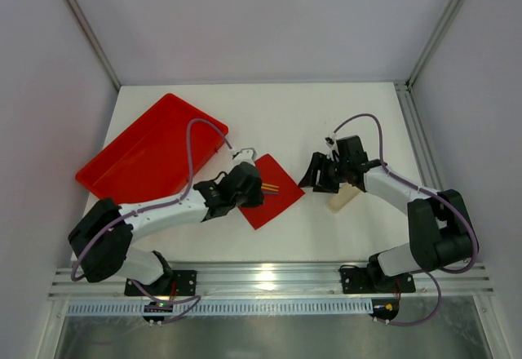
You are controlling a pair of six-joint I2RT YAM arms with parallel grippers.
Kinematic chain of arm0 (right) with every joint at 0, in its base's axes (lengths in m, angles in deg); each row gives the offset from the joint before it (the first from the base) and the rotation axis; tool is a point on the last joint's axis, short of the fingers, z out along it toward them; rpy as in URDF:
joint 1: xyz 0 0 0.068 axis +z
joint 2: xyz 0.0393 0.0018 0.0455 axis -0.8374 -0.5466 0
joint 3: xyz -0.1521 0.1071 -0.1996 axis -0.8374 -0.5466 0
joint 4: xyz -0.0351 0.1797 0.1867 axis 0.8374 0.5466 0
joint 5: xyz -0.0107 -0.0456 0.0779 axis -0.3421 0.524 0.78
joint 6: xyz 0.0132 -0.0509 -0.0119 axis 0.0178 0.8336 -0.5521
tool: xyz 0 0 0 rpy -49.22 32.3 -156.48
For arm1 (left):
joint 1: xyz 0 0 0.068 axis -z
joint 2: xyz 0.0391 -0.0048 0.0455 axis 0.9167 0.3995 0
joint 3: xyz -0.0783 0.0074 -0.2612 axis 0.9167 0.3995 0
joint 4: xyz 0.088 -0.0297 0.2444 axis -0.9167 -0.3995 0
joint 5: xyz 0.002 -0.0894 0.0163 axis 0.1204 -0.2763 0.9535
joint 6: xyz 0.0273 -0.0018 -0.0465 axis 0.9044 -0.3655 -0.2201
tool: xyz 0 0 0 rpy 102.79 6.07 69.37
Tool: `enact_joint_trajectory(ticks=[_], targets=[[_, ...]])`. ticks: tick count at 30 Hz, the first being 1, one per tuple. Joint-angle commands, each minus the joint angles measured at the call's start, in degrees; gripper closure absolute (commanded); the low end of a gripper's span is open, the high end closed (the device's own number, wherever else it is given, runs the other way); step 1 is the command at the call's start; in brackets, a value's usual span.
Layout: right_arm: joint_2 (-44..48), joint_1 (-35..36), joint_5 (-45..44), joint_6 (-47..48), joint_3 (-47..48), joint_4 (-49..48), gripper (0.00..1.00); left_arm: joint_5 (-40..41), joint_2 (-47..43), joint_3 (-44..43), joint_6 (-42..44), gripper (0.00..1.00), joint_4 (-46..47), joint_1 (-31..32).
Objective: Place the utensils on the paper napkin and roll it up
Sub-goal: Roll the napkin at the center of the board.
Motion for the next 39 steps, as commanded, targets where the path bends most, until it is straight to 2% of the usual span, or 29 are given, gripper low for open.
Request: enact_joint_trajectory(ticks=[1, 12, 21, 25, 39], targets=[[0.94, 0.01, -1.85, 0.74, -0.29, -1.52, 0.35, -3.93, 0.24, 3.21, 0.63, 1.0, 9.6, -1.27], [-0.21, 0.01, -2.03, 0.74, -1.52, -2.57, 0.36, -11.23, 5.07, 8.24, -0.6, 1.0, 27.01, -3.38], [-2.4, 0.01, -1.77, 0.48, -1.08, -3.63, 0.37, -13.25, 10.87, 8.33, -2.71, 1.0, 31.58, -4.52], [-3.45, 0.01, -0.98, 0.3, -1.17, -4.33, 0.48, -14.91, 11.93, 8.15, -2.62, 1.0, 33.43, -4.87], [-4.86, 0.01, 0.08, 0.39, -0.64, -4.68, 0.49, -16.94, 17.47, 6.3, -3.41, 1.0, 36.16, -5.05]])
